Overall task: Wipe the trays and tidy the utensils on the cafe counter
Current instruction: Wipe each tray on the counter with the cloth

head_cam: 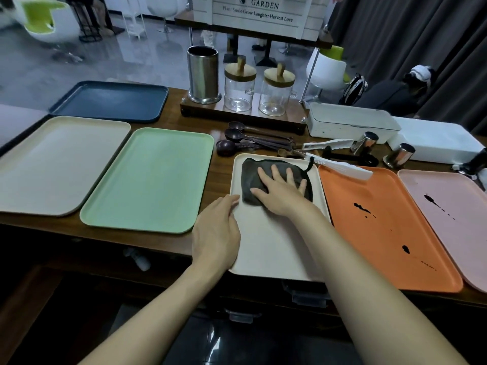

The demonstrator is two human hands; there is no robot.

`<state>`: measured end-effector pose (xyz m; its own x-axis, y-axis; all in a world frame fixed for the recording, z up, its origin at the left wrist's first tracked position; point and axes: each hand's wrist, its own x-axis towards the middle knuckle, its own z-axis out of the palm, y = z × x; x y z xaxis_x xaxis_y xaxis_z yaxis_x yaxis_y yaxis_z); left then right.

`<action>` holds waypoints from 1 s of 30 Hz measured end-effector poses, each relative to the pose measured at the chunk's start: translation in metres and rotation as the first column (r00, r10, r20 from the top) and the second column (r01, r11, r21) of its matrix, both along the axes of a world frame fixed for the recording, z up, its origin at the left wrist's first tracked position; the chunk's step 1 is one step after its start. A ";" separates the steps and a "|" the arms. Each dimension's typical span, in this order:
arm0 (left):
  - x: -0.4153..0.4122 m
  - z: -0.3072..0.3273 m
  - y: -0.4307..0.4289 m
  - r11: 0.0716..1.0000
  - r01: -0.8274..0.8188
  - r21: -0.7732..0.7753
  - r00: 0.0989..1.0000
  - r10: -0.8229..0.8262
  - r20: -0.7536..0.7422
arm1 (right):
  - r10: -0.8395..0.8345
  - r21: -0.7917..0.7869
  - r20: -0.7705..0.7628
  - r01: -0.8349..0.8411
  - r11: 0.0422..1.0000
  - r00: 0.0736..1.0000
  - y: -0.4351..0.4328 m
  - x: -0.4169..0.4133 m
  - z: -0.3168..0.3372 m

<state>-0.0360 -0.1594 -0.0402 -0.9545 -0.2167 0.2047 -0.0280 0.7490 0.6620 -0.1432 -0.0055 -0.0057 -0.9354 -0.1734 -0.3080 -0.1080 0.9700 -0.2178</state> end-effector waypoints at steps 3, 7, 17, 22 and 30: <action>0.001 0.002 0.000 1.000 -0.011 0.011 1.000 0.011 0.006 | 0.068 0.015 -0.022 -0.068 0.998 0.997 -0.001 0.020 -0.004; 0.001 0.003 0.000 1.000 -0.001 0.017 1.000 0.001 -0.001 | 0.150 -0.006 -0.017 -0.150 0.989 0.989 0.023 0.065 -0.009; 0.000 0.002 -0.004 0.995 0.093 0.044 0.995 -0.092 -0.032 | 0.173 -0.278 -0.067 -0.185 0.943 0.983 0.050 0.095 0.018; -0.004 0.004 -0.011 0.986 0.165 0.016 0.983 -0.166 0.077 | 0.210 -0.328 -0.332 -0.321 0.888 0.920 0.030 0.078 0.027; -0.010 0.014 0.003 0.997 0.070 -0.017 0.995 -0.068 0.066 | 0.443 -0.247 -0.228 -0.492 0.835 0.867 0.020 0.029 0.023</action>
